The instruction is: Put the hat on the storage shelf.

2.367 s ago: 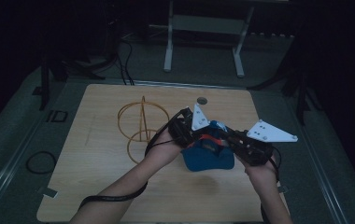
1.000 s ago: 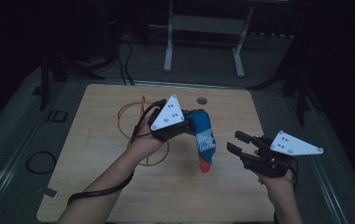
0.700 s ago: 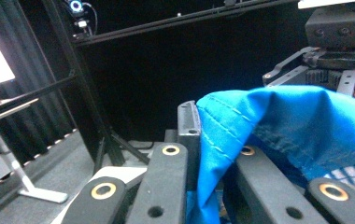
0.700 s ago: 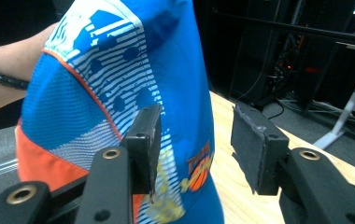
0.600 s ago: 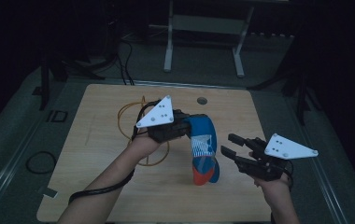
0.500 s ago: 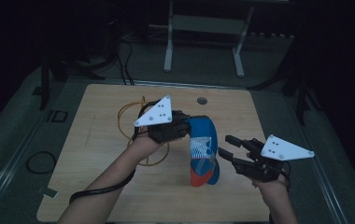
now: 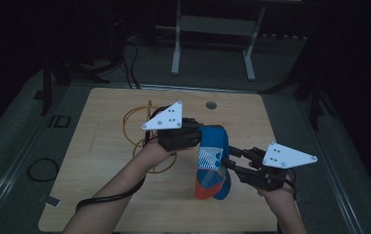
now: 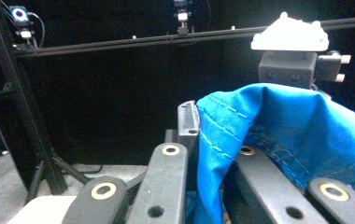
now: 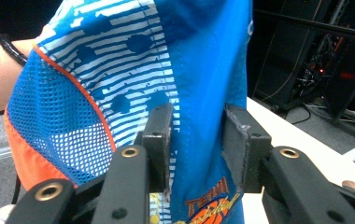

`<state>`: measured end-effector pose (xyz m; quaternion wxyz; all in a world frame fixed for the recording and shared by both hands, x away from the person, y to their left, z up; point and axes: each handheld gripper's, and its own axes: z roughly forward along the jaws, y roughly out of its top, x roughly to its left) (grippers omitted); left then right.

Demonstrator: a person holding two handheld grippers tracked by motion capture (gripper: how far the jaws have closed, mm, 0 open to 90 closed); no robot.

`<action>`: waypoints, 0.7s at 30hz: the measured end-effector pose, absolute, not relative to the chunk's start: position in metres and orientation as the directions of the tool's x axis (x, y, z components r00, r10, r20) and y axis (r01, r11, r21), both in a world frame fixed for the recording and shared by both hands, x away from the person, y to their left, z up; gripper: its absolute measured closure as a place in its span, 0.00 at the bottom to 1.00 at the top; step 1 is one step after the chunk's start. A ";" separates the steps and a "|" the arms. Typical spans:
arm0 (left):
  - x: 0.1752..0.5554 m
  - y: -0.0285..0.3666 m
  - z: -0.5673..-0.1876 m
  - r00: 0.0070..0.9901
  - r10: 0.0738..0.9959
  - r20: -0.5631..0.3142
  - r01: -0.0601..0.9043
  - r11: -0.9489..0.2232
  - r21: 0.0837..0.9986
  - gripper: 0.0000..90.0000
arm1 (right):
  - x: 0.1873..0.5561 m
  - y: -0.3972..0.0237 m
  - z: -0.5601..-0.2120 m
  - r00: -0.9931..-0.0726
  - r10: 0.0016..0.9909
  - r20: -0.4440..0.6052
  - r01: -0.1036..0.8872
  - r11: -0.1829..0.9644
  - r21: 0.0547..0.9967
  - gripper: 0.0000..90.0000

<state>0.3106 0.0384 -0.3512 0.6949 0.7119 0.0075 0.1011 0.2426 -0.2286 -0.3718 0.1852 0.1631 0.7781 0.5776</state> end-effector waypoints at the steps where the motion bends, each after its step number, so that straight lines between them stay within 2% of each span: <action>1: 0.311 0.039 -0.352 0.980 0.152 0.131 -0.128 -0.032 0.991 0.99 | 0.243 -0.228 -0.372 -0.877 0.469 -0.100 0.042 0.281 0.959 0.73; 3: 0.311 0.039 -0.353 0.980 0.154 0.127 -0.124 -0.031 0.992 0.99 | 0.244 -0.226 -0.373 -0.875 0.473 -0.105 0.039 0.285 0.958 0.80; 4: 0.311 0.039 -0.353 0.979 0.154 0.130 -0.127 -0.033 0.991 0.99 | 0.244 -0.225 -0.373 -0.874 0.474 -0.105 0.041 0.289 0.956 0.90; 5: 0.311 0.039 -0.353 0.979 0.154 0.130 -0.127 -0.033 0.991 0.99 | 0.244 -0.225 -0.373 -0.874 0.474 -0.105 0.041 0.289 0.956 0.90; 6: 0.311 0.040 -0.354 0.980 0.149 0.130 -0.126 -0.033 0.991 0.99 | 0.244 -0.225 -0.373 -0.872 0.478 -0.108 0.043 0.296 0.954 0.97; 7: 0.311 0.041 -0.354 0.980 0.151 0.128 -0.125 -0.030 0.992 0.99 | 0.244 -0.225 -0.372 -0.861 0.495 -0.114 0.044 0.296 0.954 1.00; 13: 0.310 0.051 -0.355 0.976 0.172 0.137 -0.131 -0.045 0.990 0.99 | 0.242 -0.233 -0.367 -0.842 0.529 -0.107 0.050 0.274 0.961 1.00; 17: 0.303 0.054 -0.356 0.952 0.216 0.215 -0.190 -0.130 0.973 0.98 | 0.241 -0.240 -0.362 -0.824 0.554 -0.119 0.045 0.273 0.961 1.00; 21: 0.300 0.055 -0.357 0.951 0.215 0.222 -0.175 -0.214 0.961 0.97 | 0.242 -0.246 -0.361 -0.817 0.566 -0.109 0.057 0.268 0.962 1.00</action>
